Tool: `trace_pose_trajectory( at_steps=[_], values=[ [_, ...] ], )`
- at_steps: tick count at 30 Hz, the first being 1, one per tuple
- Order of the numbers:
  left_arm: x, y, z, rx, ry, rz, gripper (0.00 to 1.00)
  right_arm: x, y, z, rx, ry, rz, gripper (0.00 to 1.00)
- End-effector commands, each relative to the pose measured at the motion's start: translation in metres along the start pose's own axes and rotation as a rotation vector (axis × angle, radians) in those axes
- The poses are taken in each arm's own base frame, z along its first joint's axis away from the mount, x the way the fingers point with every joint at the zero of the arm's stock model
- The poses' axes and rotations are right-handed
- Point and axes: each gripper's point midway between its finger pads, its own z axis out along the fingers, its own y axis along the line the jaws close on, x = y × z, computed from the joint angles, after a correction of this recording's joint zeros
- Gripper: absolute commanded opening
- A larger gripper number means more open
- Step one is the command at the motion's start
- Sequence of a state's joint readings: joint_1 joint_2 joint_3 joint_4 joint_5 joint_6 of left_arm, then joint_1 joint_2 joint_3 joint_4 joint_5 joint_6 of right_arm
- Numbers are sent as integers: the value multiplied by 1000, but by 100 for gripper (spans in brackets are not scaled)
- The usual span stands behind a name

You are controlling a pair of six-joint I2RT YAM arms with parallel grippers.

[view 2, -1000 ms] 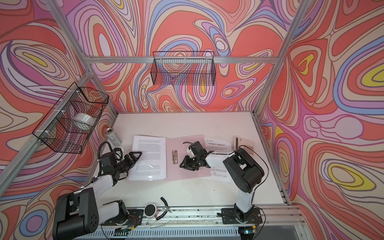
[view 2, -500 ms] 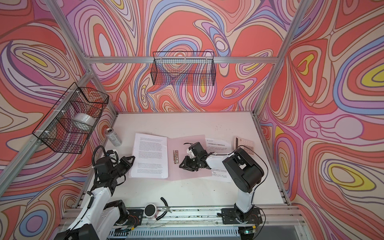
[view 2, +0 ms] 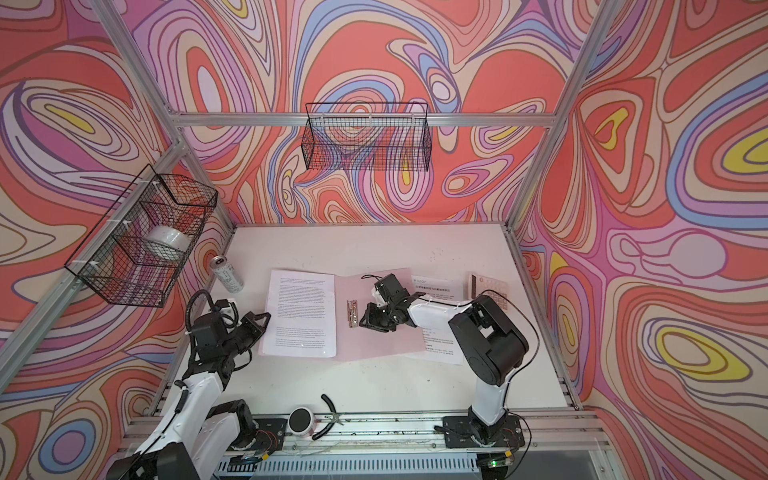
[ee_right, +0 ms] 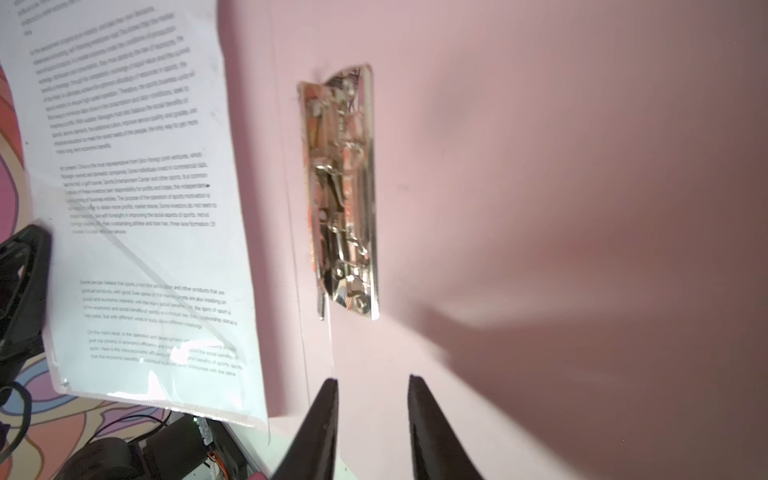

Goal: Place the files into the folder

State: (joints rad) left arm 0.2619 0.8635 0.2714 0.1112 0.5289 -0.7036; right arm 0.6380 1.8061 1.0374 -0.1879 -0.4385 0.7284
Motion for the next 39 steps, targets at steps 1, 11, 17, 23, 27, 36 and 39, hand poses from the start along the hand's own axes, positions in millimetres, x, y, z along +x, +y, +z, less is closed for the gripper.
trace_pose_trajectory(
  at_steps=[1, 11, 17, 23, 27, 36, 39],
  values=[
    [-13, -5, -2, 8, -55, 65, 0, -11, 4, 6, 14, -4, -41, 26],
    [-13, -4, -2, 10, -60, 77, 0, -8, 10, 30, -27, 44, -37, 19],
    [-12, -4, 0, 15, -50, 79, 0, -3, 18, 40, -68, 56, -29, 19],
    [-11, -4, 1, 19, -45, 78, 0, -2, 15, 51, -66, 74, -16, 19],
    [-11, -4, 2, 22, -41, 77, 0, -2, 12, 57, -65, 84, -7, 17],
    [-11, -5, 1, 27, -45, 87, 0, 2, 12, 58, -72, 106, 6, 0],
    [-10, -6, 1, 32, -45, 90, 0, 4, 13, 55, -75, 115, 10, 0]
  ],
)
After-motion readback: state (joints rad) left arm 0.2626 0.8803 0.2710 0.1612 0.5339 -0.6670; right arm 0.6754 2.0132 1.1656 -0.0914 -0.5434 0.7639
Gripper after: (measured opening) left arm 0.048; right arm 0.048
